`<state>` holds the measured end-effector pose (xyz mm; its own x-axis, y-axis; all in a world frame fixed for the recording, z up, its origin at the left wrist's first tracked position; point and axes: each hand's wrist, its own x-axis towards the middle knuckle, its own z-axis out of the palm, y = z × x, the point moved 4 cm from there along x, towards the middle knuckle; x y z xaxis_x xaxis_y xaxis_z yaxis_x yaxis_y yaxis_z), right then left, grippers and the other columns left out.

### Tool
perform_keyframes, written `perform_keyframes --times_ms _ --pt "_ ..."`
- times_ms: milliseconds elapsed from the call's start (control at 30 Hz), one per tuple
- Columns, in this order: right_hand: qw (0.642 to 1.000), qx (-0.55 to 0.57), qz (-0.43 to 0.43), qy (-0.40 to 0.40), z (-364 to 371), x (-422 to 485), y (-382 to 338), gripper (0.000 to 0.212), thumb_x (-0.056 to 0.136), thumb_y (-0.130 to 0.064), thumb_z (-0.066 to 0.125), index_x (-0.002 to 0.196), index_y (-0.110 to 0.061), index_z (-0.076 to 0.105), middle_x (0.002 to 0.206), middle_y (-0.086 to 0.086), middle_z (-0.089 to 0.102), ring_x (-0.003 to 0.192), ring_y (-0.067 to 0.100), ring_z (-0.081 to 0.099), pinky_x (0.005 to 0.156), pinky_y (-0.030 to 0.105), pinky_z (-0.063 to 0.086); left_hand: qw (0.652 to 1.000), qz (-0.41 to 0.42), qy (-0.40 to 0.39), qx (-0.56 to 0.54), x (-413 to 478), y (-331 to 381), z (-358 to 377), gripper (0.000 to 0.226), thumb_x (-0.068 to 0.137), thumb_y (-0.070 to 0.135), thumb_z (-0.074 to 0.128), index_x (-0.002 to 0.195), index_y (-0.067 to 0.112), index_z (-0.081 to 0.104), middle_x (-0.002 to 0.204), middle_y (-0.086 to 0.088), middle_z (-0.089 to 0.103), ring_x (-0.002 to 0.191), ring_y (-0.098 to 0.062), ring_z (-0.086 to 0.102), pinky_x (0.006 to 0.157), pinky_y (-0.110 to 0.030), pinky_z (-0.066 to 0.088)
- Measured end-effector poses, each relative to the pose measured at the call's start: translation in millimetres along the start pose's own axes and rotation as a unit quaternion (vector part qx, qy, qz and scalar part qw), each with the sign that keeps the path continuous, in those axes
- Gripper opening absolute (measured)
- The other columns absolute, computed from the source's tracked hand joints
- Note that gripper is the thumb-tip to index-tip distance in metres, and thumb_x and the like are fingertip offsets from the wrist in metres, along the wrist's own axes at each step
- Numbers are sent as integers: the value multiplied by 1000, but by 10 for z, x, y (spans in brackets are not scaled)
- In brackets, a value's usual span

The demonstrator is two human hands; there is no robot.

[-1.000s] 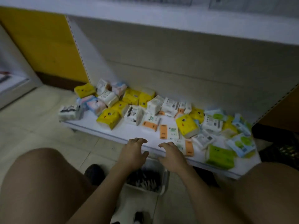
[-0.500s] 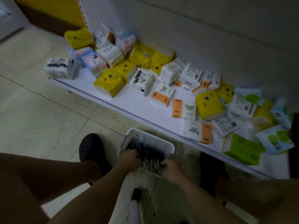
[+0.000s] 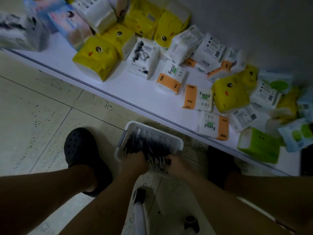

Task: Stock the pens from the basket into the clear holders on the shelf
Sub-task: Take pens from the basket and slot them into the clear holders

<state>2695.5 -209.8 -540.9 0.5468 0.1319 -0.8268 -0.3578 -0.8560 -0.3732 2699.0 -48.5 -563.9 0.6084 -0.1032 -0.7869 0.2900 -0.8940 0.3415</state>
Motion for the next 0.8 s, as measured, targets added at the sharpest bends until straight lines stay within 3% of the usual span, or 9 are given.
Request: perform_keyframes --times_ms 67,167,300,367,433,533,667,767,800 --pt "1000 -7 3 -29 45 68 -6 23 97 -23 54 117 -13 59 108 4 60 90 14 53 76 25 41 997 -23 33 -61 -13 -16 -29 21 90 27 49 84 10 60 80 -8 63 76 -24 60 70 -33 51" --pt "996 -24 53 -69 106 159 -10 19 97 -27 51 107 -13 60 98 12 59 84 23 56 66 32 51 983 -59 57 -163 -21 -46 -82 26 87 31 54 73 9 57 67 -5 57 63 -20 56 58 -26 43" --pt "993 13 94 -74 120 265 39 30 96 -27 53 108 -2 67 104 22 65 90 32 64 66 33 50 942 -84 59 -321 -110 -108 -149 20 84 10 59 66 5 50 60 -9 50 53 -18 45 48 -22 36" --pt "992 20 101 -67 108 281 55 28 95 -25 55 104 -1 67 97 19 66 79 27 61 63 32 49 923 -88 59 -371 -192 -118 -189 17 86 4 57 69 4 55 64 -12 57 54 -18 51 42 -18 40" --pt "994 24 95 -44 88 271 53 24 94 -22 56 83 -4 67 80 12 61 69 22 56 61 30 47 911 -89 29 -401 -260 -84 -201 15 92 4 49 80 5 58 70 -9 62 57 -16 55 43 -18 41" --pt "995 2 81 62 32 191 57 34 90 -15 57 56 -10 58 61 10 56 60 23 55 57 28 41 899 -87 -15 -429 -335 -15 -201 15 98 5 39 103 14 50 80 -8 62 64 -17 57 52 -24 42" --pt "993 -4 59 107 -7 10 40 18 85 -11 61 75 -7 75 78 14 70 75 25 66 71 34 56 894 -93 -33 -438 -434 86 -189 29 98 -1 38 125 8 43 85 -11 56 63 -17 51 51 -23 39" --pt "992 22 44 118 -85 -240 26 9 84 -8 61 77 -14 63 82 6 61 77 19 58 65 31 48 929 -71 -7 -364 -512 163 -233 29 96 4 39 125 4 45 84 -8 53 66 -15 48 53 -24 38" --pt "991 34 40 123 -94 -285 35 16 84 -9 62 75 -19 53 80 2 56 75 16 54 60 28 43 936 -65 11 -346 -521 175 -258 28 97 9 39 124 4 46 84 -6 52 67 -14 46 53 -25 37"
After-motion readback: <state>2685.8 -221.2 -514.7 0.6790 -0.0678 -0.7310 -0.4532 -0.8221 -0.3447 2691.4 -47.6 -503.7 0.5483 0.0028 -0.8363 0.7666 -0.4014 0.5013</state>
